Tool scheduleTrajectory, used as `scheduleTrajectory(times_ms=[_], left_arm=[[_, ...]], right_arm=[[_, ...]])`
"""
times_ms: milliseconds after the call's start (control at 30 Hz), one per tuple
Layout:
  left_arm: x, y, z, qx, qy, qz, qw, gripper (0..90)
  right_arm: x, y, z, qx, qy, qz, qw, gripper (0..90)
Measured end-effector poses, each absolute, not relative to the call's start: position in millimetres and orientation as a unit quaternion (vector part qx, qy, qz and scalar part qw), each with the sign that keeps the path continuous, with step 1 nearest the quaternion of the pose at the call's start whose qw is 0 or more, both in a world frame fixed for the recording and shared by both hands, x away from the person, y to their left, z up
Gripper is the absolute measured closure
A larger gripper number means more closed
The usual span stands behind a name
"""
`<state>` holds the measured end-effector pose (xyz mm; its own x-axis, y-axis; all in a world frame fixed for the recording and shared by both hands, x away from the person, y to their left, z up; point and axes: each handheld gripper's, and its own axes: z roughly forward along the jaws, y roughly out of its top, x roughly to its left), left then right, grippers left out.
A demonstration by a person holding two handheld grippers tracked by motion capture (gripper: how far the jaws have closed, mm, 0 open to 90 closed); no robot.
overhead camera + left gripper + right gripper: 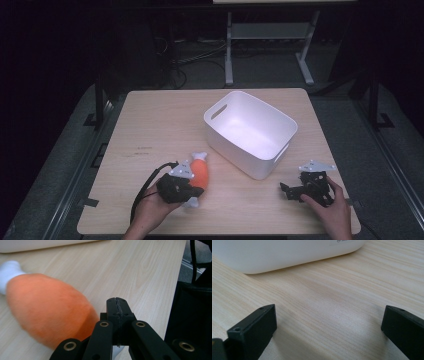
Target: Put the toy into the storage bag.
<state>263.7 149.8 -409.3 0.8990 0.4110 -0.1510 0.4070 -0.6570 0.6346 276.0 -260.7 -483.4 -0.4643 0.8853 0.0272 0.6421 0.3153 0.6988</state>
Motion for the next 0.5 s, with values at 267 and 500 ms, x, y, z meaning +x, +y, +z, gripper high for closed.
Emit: scheduleTrajectory(times_ms=[267,500], left_arm=[[261.7,135.5,-418.9,0.920,0.211,-0.011,0.329,89.8],[261.4,132.2,-426.8,0.924,0.218,-0.013,0.313,89.8]], right_arm=[[276.1,-260.7,-483.4,0.483,0.790,0.329,0.185,0.0],[276.1,-260.7,-483.4,0.483,0.790,0.329,0.184,0.0]])
